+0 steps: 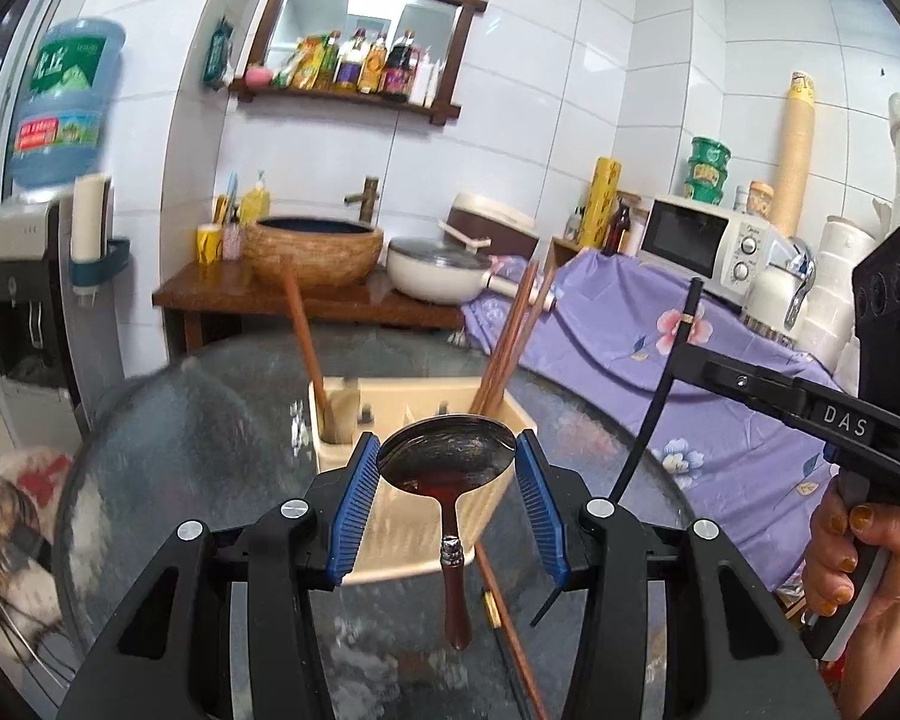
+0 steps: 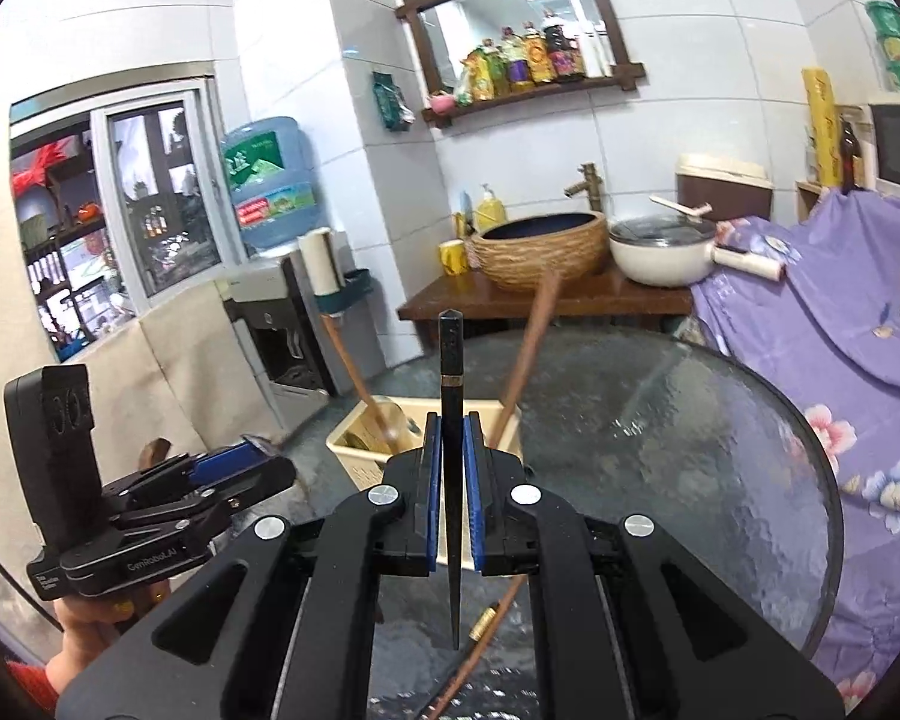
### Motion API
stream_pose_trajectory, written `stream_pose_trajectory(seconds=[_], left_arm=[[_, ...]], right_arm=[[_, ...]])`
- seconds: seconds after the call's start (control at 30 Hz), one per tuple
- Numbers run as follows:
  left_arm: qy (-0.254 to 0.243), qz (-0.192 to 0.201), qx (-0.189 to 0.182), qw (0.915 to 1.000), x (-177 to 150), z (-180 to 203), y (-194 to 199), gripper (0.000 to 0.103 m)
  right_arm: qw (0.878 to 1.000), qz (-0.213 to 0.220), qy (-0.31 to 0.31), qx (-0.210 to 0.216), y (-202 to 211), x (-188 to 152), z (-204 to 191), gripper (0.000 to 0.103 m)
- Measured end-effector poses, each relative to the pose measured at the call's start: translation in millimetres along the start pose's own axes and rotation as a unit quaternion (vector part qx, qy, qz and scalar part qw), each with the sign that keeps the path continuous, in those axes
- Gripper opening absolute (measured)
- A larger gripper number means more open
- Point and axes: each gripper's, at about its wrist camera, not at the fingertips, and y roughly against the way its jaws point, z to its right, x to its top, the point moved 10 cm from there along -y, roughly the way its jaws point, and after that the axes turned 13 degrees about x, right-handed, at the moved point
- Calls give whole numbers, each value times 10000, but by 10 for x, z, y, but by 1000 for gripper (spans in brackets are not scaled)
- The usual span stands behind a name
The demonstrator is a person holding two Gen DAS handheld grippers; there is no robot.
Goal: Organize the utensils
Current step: 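Lift the small spoon and black chopstick, carry them over the holder and lower them in, then open both tools to release the spoon and chopstick into the holder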
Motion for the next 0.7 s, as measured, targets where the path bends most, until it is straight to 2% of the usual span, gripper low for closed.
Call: stream_pose_trajectory(seconds=[0.2,0.37,0.53,0.7], left_arm=[[-85,591,45,9982,716,14,161,45],[20,975,245,9949,1241,5,108,45],[112,861,515,9949,1260,-41,-205,45],[184,616,714,9954,959,-162,-475,45]], right_arm=[[9993,193,112,304,5,597,-196,8],[9982,506,259,192,-50,1195,-255,8],[9977,586,328,-63,-254,1413,-193,8],[9974,495,398,-340,-463,1195,-21,8]])
